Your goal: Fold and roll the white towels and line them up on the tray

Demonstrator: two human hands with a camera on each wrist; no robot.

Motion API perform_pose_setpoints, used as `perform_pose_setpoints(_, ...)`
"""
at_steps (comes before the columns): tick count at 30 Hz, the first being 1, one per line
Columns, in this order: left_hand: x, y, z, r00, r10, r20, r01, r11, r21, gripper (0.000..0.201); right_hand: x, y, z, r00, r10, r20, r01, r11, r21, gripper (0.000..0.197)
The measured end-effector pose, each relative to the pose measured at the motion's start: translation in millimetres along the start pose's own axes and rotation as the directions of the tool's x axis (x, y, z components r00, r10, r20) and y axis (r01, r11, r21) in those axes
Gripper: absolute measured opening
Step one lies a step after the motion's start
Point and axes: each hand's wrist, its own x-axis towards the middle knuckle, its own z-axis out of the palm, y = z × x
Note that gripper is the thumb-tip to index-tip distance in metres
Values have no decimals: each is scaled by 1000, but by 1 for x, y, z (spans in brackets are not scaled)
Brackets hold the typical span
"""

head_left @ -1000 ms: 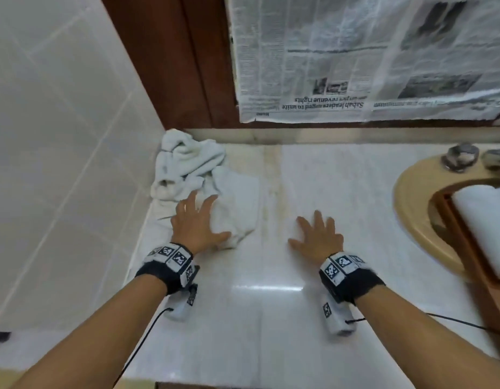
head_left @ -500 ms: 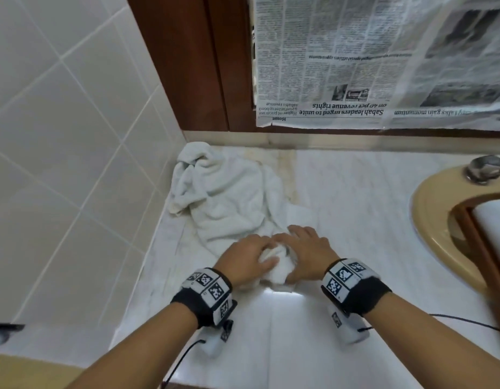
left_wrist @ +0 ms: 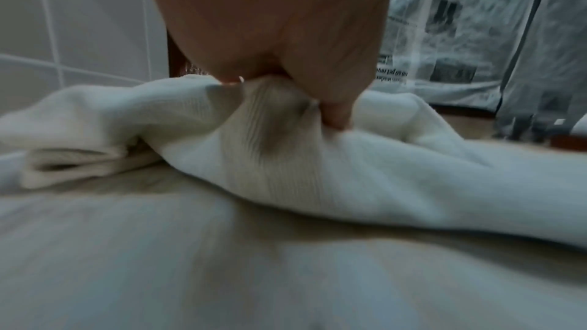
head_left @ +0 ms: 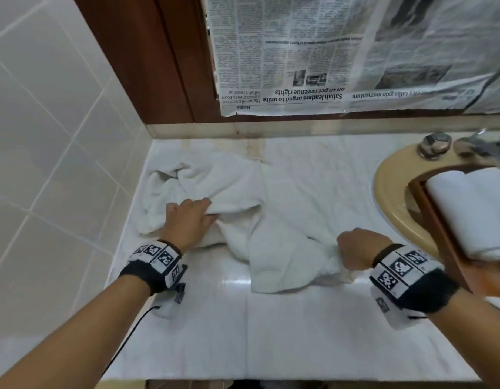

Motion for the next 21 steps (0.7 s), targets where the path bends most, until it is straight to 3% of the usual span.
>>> perform_pose_setpoints(1,-10,8,-4,997,69,-31,-73,983,-169,32,1,-7,-12,999,-33,-37,34,999,26,30)
perform_pose_setpoints(2,-20,14,-8,989,150,15,-138,943,-302,34,4,-17,-24,993,-69,-97,76,994,74,36)
perform_pose_setpoints(3,-31,23,-14,960,240,145,-171,911,-375,36,9,-30,-37,981,-104,-163,127,982,137,41)
perform_pose_setpoints(5,-54,34,-24,800,298,521,-108,926,-363,46,25,-62,-57,946,-197,-256,260,936,239,47)
perform_pose_setpoints(6,-60,32,-28,726,254,639,-23,938,-347,47,36,-79,-64,932,-241,-272,312,914,260,48)
perform_pose_setpoints(7,-65,27,-32,696,217,684,86,921,-379,39,48,-97,-69,921,-273,-280,345,904,254,49)
perform_pose_setpoints(8,-69,19,-36,734,192,651,148,891,-430,30,60,-113,-72,912,-293,-288,363,903,228,50)
perform_pose_setpoints(9,-72,10,-38,814,141,563,174,866,-469,24,70,-128,-76,902,-308,-302,375,906,197,53)
perform_pose_setpoints(10,-73,0,-38,903,39,429,194,852,-486,22,79,-142,-78,896,-317,-312,380,910,166,57)
perform_pose_setpoints(11,-72,-11,-37,958,-98,271,225,844,-487,21,87,-152,-80,892,-320,-318,376,917,131,62)
perform_pose_setpoints(12,-70,-24,-33,962,-243,129,275,848,-453,20,94,-159,-79,896,-319,-310,361,929,85,65)
perform_pose_setpoints(13,-69,-35,-29,925,-378,37,362,847,-389,22,100,-163,-77,905,-316,-285,339,940,35,66)
perform_pose_setpoints(14,-68,-46,-24,863,-504,28,489,820,-298,36,104,-164,-72,916,-308,-256,317,948,-5,63)
perform_pose_setpoints(16,-69,-61,-11,722,-673,162,692,711,-125,69,104,-160,-61,927,-284,-246,283,958,-39,56)
perform_pose_setpoints(17,-69,-65,-6,677,-702,221,730,679,-76,80,99,-156,-55,927,-271,-260,267,962,-51,54)
perform_pose_setpoints(19,-67,-67,4,669,-695,264,731,680,-60,86,84,-144,-49,943,-225,-243,203,973,-110,48)
perform_pose_setpoints(21,-63,-65,14,729,-630,268,677,722,-145,76,69,-131,-51,977,-180,-110,157,969,-188,43)
